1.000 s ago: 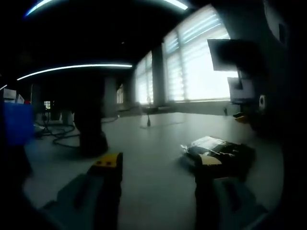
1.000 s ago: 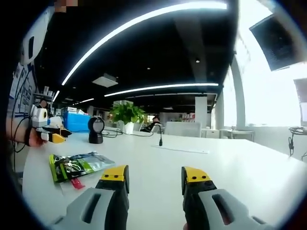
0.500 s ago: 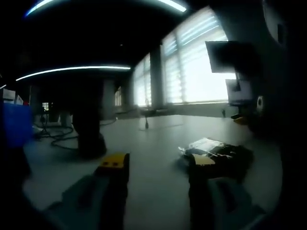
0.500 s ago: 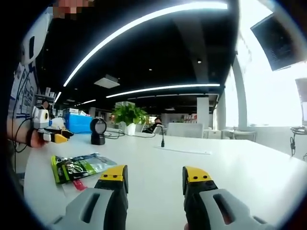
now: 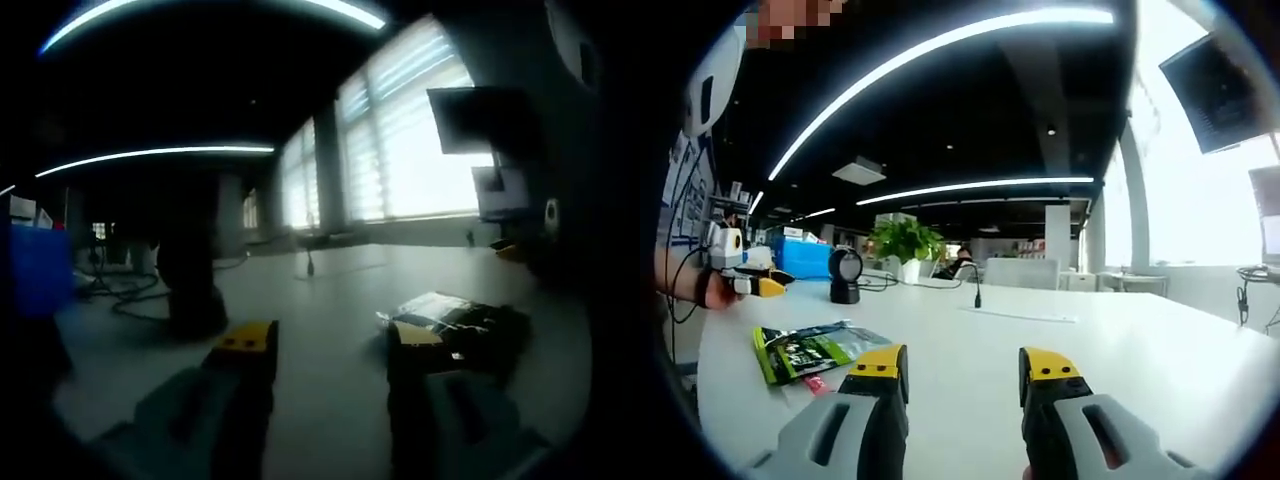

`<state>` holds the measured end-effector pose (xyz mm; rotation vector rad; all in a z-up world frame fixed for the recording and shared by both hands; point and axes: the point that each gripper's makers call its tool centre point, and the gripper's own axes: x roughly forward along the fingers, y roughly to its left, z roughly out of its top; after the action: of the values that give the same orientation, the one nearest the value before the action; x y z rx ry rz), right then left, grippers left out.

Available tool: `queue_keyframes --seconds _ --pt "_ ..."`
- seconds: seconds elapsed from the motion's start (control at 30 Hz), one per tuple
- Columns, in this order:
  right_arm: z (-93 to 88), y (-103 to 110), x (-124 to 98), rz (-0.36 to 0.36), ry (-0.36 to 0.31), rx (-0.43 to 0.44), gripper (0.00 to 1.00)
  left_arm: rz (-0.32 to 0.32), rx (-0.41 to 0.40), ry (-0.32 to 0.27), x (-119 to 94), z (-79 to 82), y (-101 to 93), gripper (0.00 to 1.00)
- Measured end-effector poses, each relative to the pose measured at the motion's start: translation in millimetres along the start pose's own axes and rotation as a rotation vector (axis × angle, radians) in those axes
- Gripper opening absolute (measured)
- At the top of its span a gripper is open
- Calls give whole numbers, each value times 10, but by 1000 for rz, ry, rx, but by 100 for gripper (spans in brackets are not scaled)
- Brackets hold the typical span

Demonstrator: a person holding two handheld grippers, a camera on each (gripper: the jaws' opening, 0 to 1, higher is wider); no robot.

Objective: Clip sheet goods on table flip sheet goods clip sheet goods scan sheet goods put sheet goods back to table

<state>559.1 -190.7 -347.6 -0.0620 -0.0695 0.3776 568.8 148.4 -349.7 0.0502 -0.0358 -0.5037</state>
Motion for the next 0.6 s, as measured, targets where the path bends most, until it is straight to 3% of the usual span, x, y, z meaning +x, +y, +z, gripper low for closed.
queue_keyframes --seconds 0.07,0.17,0.37,0.6 --pt "-9 7 -2 -1 5 -2 40 -19 4 -11 9 34 -54 39" --pt "-32 13 8 0 16 -7 40 -80 85 80 6 -122 -190 41" --pt "-60 33 21 0 32 -24 39 -85 19 16 -17 -47 -174 45" --pt "-103 45 37 -5 55 -51 39 -87 8 10 -19 -53 -173 45"
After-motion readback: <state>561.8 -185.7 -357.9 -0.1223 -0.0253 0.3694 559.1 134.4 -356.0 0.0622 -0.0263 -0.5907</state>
